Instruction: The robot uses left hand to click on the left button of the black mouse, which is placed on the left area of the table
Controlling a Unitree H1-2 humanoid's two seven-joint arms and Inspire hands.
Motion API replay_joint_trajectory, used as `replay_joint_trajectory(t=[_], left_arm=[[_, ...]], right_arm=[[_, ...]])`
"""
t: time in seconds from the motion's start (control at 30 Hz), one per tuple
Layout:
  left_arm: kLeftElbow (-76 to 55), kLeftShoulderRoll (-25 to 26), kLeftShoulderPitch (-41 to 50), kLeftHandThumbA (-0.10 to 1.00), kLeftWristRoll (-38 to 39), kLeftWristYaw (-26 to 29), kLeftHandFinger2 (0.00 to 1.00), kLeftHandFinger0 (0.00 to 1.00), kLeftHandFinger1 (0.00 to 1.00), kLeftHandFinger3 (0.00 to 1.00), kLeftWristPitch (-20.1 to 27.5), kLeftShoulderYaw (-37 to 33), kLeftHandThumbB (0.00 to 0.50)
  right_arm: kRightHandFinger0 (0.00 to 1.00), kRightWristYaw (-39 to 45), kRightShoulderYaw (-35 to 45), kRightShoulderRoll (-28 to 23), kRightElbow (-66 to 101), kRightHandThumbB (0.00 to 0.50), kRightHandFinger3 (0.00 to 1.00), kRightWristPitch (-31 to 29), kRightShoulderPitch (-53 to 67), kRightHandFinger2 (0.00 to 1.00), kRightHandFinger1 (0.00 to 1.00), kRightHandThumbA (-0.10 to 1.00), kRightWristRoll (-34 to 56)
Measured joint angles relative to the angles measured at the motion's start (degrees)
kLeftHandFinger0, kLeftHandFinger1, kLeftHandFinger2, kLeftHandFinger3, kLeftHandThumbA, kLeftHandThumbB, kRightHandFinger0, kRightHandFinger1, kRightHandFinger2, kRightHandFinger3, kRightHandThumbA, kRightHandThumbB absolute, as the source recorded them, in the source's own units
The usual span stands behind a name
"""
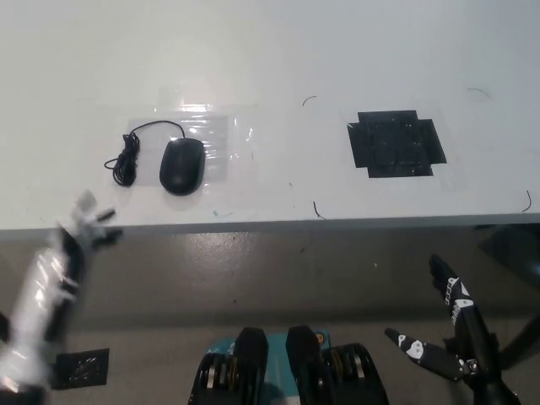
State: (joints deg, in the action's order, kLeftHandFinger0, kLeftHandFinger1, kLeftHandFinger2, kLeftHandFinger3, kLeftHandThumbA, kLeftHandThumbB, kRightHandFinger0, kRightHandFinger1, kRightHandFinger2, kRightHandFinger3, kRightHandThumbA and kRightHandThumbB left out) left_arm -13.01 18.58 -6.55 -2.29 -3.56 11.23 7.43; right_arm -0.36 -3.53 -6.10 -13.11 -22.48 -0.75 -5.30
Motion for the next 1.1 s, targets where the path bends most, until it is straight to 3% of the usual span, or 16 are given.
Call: replay_joint_trajectory(t=[0.07,0.13,0.17,0.2,0.23,0.3,0.4,0.47,0.53,0.6,0.73,0.77,0.83,0.97,1.03,1.1], left_arm=[[-2.6,4.7,-4.1,1.0,1.5,-1.2,0.33,0.18,0.18,1.0,-2.4,1.3,0.325],[-3.0,8.8,-8.5,1.0,2.7,-2.3,0.31,0.1,0.1,1.0,-4.7,2.3,0.264],[-2.9,11.2,-11.1,1.0,3.4,-3.1,0.3,0.08,0.08,1.0,-6.0,2.4,0.264],[-2.7,12.9,-13.1,1.0,3.9,-3.8,0.24,0.03,0.02,1.0,-7.2,2.4,0.224],[-2.6,13.7,-14.0,1.0,4.0,-4.1,0.2,0.0,0.0,1.0,-7.6,2.3,0.231],[-1.5,17.7,-18.5,1.0,4.6,-6.2,0.03,0.0,0.0,1.0,-10.1,1.7,0.216],[0.9,21.9,-24.0,1.0,5.0,-9.3,0.0,0.0,0.0,1.0,-12.4,-0.3,0.09],[2.9,24.0,-27.8,1.0,5.3,-11.8,0.0,0.0,0.0,1.0,-14.1,-2.5,0.053],[4.2,24.6,-30.7,1.0,5.5,-13.4,0.07,0.0,0.0,1.0,-16.1,-4.6,0.135],[5.4,24.7,-33.9,1.0,5.6,-15.2,0.02,0.0,0.0,1.0,-18.8,-6.9,0.186],[10.0,24.5,-38.6,1.0,6.0,-18.7,0.2,0.0,0.0,1.0,-23.1,-11.3,0.302],[12.9,24.4,-40.6,1.0,6.0,-20.1,0.19,0.0,0.0,1.0,-24.0,-13.1,0.263],[18.4,24.2,-43.9,1.0,6.0,-22.4,0.22,0.0,0.0,1.0,-25.3,-15.8,0.26],[29.4,22.9,-50.2,1.0,5.5,-26.7,0.16,0.0,0.0,1.0,-27.5,-21.4,0.214],[35.4,22.0,-53.1,1.0,5.1,-28.9,0.18,0.0,0.0,1.0,-28.7,-24.4,0.189],[42.0,20.9,-56.4,1.0,4.1,-31.4,0.2,0.0,0.0,1.0,-30.0,-27.9,0.226]], right_arm=[[1.0,0.0,0.0,0.0,0.0,0.146,1.0,0.0,0.2,1.0,1.0,0.92,0.0],[1.0,0.0,0.0,0.0,0.0,0.154,1.0,0.0,0.4,1.0,1.0,0.92,0.0],[1.0,0.0,0.0,0.0,0.0,0.153,1.0,-0.1,0.4,1.0,1.0,0.92,0.0],[1.0,0.0,0.0,0.0,0.0,0.145,1.0,-0.1,0.5,1.0,1.0,0.92,0.0],[1.0,0.0,0.0,0.0,0.0,0.143,1.0,-0.1,0.5,1.0,1.0,0.91,0.0],[1.0,0.0,0.0,0.0,0.0,0.138,1.0,-0.2,0.5,1.0,1.0,0.93,0.0],[1.0,-0.1,0.0,-0.1,0.0,0.136,1.0,-0.3,0.5,1.0,1.0,0.94,-0.1],[1.0,-0.1,0.0,-0.1,0.0,0.134,1.0,-0.4,0.4,1.0,1.0,0.93,-0.3],[1.0,-0.1,0.0,-0.2,0.0,0.132,1.0,-0.4,0.4,1.0,1.0,0.93,-0.3],[1.0,-0.1,0.0,-0.2,0.0,0.13,1.0,-0.4,0.3,1.0,1.0,0.93,-0.3],[1.0,-0.1,0.0,-0.2,0.0,0.134,1.0,-0.4,0.5,1.0,1.0,0.92,-0.3],[1.0,-0.1,0.0,-0.2,0.0,0.133,1.0,-0.4,0.6,1.0,1.0,0.92,-0.3],[1.0,-0.1,0.0,-0.2,-0.1,0.131,1.0,-0.4,0.6,1.0,1.0,0.92,-0.3],[1.0,-0.1,0.0,-0.2,-0.1,0.141,1.0,-0.4,0.6,1.0,1.0,0.93,-0.3],[1.0,-0.1,0.0,-0.1,-0.1,0.138,1.0,-0.4,0.7,1.0,1.0,0.93,-0.3],[1.0,-0.1,0.0,-0.1,-0.1,0.13,1.0,-0.4,0.7,1.0,1.0,0.92,-0.3]])
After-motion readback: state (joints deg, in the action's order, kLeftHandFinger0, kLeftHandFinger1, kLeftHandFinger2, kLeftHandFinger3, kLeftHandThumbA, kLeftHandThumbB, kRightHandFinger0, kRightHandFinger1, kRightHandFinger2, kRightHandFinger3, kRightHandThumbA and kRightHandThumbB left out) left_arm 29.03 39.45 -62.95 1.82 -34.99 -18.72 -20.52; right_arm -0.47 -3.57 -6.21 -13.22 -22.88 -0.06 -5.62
